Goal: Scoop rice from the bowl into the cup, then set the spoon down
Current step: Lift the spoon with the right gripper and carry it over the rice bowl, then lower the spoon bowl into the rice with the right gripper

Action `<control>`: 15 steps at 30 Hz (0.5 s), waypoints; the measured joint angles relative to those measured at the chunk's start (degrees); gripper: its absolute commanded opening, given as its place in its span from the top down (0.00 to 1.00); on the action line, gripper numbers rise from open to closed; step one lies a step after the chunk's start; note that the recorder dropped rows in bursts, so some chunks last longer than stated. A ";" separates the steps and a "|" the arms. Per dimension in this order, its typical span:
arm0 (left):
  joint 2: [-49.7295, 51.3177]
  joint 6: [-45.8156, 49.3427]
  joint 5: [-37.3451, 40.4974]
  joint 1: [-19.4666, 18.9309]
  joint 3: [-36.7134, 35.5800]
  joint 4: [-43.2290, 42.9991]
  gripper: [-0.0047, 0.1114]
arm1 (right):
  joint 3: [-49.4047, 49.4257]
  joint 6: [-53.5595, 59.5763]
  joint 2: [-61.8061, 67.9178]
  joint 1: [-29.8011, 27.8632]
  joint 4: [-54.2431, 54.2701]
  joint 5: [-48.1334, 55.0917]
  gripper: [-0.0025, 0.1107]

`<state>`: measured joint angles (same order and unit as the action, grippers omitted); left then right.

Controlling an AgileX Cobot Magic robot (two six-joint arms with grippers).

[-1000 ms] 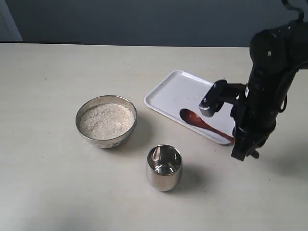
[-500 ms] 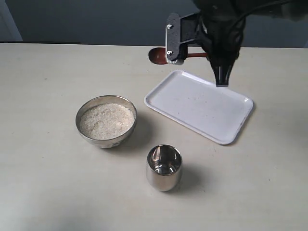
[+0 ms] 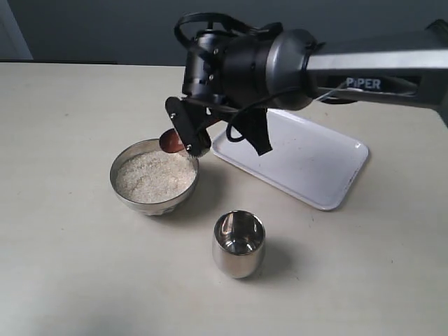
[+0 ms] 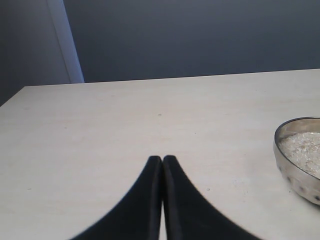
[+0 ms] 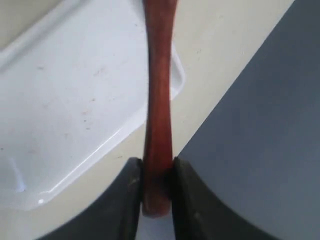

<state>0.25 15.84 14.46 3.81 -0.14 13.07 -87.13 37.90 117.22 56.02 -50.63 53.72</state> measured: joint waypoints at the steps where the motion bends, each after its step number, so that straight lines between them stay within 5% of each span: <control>1: 0.00 0.00 0.00 0.00 0.00 0.00 0.96 | 0.00 0.00 0.52 0.30 -0.55 -0.44 0.98; 15: 0.00 0.00 0.00 0.00 0.00 0.00 0.96 | 0.00 -0.39 4.66 1.90 -12.23 -4.08 0.98</control>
<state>0.25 15.84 14.46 3.81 -0.14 13.07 -87.13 37.51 121.88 57.91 -62.86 49.64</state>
